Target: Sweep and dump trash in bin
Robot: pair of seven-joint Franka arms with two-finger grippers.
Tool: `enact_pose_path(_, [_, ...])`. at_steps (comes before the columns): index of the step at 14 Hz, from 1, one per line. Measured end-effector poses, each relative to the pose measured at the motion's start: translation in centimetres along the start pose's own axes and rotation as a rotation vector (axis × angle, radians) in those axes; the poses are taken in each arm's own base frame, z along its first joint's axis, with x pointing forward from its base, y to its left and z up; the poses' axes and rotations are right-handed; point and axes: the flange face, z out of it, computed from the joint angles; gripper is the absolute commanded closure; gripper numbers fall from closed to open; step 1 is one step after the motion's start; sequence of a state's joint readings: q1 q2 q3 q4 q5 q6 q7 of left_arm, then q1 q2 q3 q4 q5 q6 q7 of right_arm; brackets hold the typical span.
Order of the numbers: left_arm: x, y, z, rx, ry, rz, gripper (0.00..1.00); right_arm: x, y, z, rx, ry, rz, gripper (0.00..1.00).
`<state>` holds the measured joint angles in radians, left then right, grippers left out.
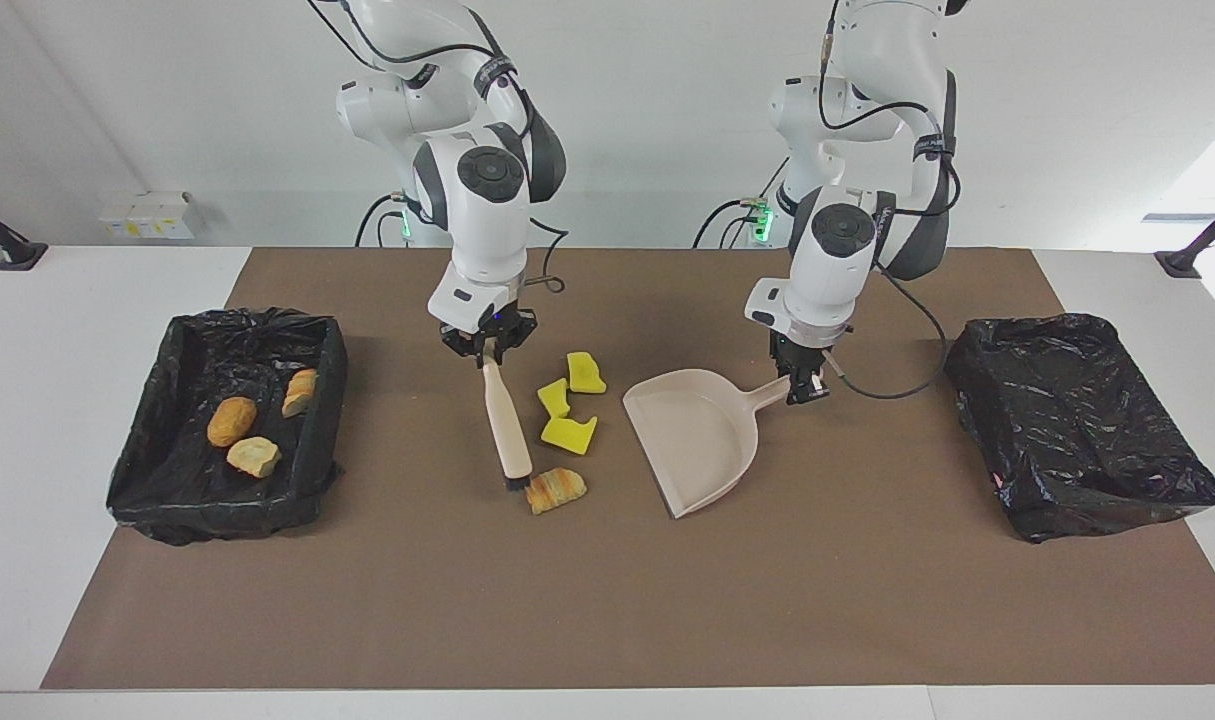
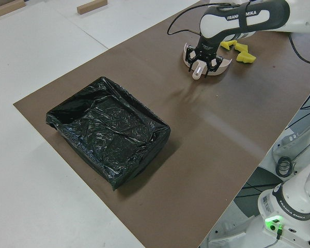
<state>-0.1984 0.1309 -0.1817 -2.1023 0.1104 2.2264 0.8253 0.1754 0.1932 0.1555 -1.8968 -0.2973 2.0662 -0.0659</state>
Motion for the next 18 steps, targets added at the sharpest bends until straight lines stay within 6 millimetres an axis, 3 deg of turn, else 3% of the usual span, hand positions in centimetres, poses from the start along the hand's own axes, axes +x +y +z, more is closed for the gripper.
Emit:
enact_pose_path(1, [0.0, 0.0, 0.0, 0.001, 0.001, -0.007, 0.73, 0.7, -0.1, 1.0, -0.017, 0.0, -0.061, 1.0])
enact_pose_path(2, [0.1, 0.0, -0.1, 0.002, 0.001, -0.011, 0.98, 1.4, -0.6, 1.8, -0.032, 0.009, -0.128, 1.0])
enact_pose_path(5, [0.1, 0.1, -0.1, 0.002, 0.002, -0.013, 1.0, 2.7, -3.7, 2.7, -0.049, 0.019, -0.265, 1.0])
enact_pose_path(10, [0.2, 0.1, -0.1, 0.008, 0.005, 0.018, 1.0, 2.6, -8.0, 1.4, 0.002, -0.002, -0.279, 1.0])
enact_pose_path(15, [2.1, 1.4, -0.5, 0.023, 0.017, 0.091, 1.0, 2.5, -9.5, 0.4, 0.013, -0.007, -0.209, 1.0])
enact_pose_path(18, [2.3, 1.5, -0.5, 0.024, 0.017, 0.096, 1.0, 2.4, -8.9, -0.9, 0.07, -0.001, -0.13, 1.0])
